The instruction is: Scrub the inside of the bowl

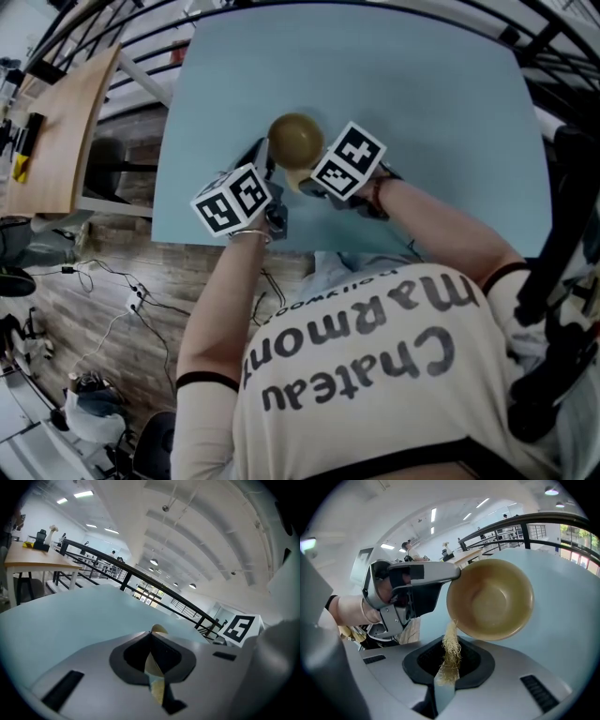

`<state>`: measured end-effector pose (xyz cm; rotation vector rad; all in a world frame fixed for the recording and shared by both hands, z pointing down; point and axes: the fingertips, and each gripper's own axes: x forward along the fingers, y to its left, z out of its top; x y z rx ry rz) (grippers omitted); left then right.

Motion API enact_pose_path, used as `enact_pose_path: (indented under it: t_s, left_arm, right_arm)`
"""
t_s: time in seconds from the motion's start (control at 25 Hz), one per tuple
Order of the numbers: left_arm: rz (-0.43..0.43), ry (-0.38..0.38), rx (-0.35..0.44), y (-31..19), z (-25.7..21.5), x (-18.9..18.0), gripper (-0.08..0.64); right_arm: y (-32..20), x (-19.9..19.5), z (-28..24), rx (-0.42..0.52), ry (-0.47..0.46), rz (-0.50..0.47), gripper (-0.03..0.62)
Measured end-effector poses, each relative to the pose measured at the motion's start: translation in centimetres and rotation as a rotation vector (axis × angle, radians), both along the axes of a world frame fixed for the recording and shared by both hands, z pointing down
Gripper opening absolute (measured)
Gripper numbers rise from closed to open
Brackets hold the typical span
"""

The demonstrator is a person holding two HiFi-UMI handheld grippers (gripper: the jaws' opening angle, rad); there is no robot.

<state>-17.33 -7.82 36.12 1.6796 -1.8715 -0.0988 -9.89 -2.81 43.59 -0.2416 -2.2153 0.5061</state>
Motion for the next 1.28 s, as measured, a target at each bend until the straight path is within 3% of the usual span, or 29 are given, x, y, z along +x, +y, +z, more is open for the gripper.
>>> enact_pose_path:
  t_s: [0.24,0.52,0.64,0.76,0.96,1.28]
  left_arm:
    - [-0.059,0.002,-0.007,0.9,0.9,-0.5,0.006]
    - [-0.173,0.034,0.034,2.6,1.5,-1.5,0.008]
    - [-0.208,0.076,0.038,3.2,1.9,-1.8,0.008]
    - [-0.263,0.130,0.040,4.2,2.7,-2.6,0.008]
    - [-0.326,0.136,0.028,5.8,3.4,-3.7,0.008]
    - [-0.333,0.161,-0.053,7.3,6.0,-2.9,0.006]
  right_arm:
    - [1.1,-0.7,-0.1,-0.061,-0.017,0.017,0.061]
    - [2.1,-1.7,-1.2,-0.378,-0.121,0.190,0.060]
    - [2.6,-1.6,-1.4,-0.480,-0.146,0.219,0.060]
    - [2.8,-1.1,-1.0,-0.482,-0.136,0.214,0.060]
    - [2.1,0.4,0.2,-0.474,-0.111,0.231,0.061]
    - [-2.8,2.6,0.8,-0.460,-0.128,0.392,0.061]
